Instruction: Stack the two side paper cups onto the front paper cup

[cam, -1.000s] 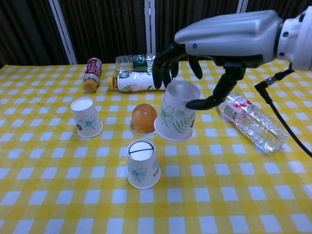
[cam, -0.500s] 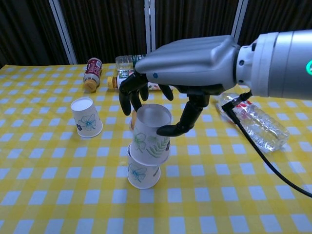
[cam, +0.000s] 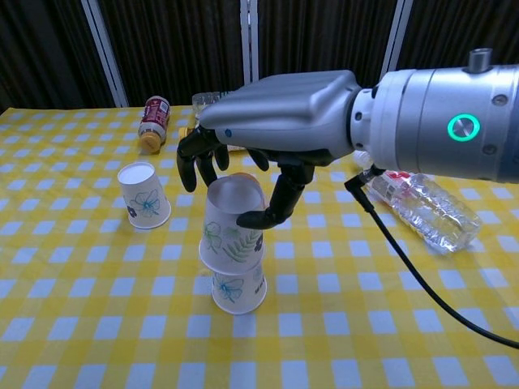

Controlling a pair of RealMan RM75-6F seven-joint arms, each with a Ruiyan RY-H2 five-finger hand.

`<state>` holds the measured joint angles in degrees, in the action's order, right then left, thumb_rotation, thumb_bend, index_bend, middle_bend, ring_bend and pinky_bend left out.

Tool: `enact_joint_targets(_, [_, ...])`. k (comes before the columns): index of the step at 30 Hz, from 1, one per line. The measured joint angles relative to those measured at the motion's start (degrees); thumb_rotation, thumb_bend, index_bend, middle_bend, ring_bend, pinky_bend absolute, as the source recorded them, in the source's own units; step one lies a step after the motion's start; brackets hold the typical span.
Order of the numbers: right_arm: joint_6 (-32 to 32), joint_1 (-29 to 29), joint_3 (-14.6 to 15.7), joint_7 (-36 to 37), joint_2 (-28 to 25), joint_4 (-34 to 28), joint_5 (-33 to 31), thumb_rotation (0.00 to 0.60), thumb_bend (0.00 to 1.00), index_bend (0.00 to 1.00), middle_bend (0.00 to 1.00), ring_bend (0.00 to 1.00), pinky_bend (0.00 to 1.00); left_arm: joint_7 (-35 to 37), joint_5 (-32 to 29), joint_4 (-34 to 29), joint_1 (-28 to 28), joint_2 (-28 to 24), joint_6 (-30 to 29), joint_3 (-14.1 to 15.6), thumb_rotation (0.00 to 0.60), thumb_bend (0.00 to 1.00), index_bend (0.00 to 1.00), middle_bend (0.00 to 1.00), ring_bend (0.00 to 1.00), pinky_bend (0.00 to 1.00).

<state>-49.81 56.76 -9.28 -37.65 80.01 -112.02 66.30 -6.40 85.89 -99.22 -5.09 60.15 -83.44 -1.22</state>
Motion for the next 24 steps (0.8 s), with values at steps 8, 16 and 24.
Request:
enact_joint_targets(8, [-0.3, 0.7, 0.7, -1.6, 0.9, 0.0, -2.6, 0.600, 0.00, 0.00, 0.00, 0.00, 0.19, -0.1, -0.1, 0.0, 0.0, 0.0, 0.0, 0.0, 0.600, 0.00, 0.00, 0.00, 0.00, 0.00])
enact_joint_targets(16, [-2.9, 0.8, 1.7, -5.3, 0.3, -2.6, -4.3, 0.600, 0.00, 0.00, 0.00, 0.00, 0.15, 0.2, -0.5, 0.3, -0.1, 0.0, 0.4, -0.1, 0.600, 0.00, 0.00, 0.00, 0.00, 0.00])
enact_joint_targets(24, [-7.7, -2.1, 3.5, -6.3, -6.6, -5.3, 1.5, 0.600, 0.00, 0.00, 0.00, 0.00, 0.00, -0.9, -0.8, 1.0, -0.3, 0.7, 0.5, -0.2, 0.600, 0.00, 0.00, 0.00, 0.00, 0.00])
